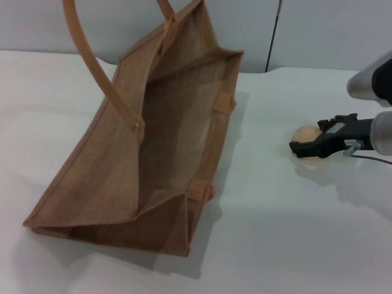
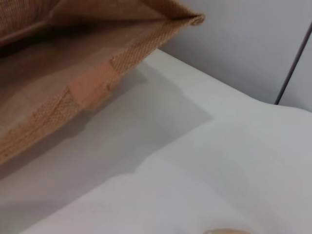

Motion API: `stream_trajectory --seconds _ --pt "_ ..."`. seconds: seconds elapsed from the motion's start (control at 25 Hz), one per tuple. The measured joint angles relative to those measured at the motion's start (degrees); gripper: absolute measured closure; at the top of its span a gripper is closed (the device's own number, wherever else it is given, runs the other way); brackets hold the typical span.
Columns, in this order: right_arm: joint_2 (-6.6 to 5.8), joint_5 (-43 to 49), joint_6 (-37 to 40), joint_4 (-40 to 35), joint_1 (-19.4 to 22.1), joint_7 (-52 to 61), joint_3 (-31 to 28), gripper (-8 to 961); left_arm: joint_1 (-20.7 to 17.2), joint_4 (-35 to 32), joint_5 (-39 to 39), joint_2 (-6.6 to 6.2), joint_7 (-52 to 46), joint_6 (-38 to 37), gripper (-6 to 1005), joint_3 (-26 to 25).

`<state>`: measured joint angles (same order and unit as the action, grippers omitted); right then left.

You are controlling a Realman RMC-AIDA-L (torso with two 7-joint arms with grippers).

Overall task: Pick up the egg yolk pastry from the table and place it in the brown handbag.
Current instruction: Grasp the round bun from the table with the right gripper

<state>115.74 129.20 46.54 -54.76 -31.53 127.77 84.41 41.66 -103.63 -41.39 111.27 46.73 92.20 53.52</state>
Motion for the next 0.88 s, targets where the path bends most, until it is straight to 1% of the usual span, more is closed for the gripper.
stream_trajectory --seconds 0.28,0.48,0.88 --pt "-0.04 0.0 -1.5 2.5 -0.9 -0.3 -0.3 73 0.0 0.0 0.0 0.16 0.0 -0.1 878 0.0" --pt "-0.01 1.8 -2.3 5.4 -2.8 -0.2 -0.3 74 0.1 0.2 0.4 0.27 0.1 -0.2 877 0.1" --pt "-0.07 3.0 -1.7 5.5 -3.3 0.0 -0.3 76 0.2 0.4 0.9 0.35 0.2 -0.2 877 0.2"
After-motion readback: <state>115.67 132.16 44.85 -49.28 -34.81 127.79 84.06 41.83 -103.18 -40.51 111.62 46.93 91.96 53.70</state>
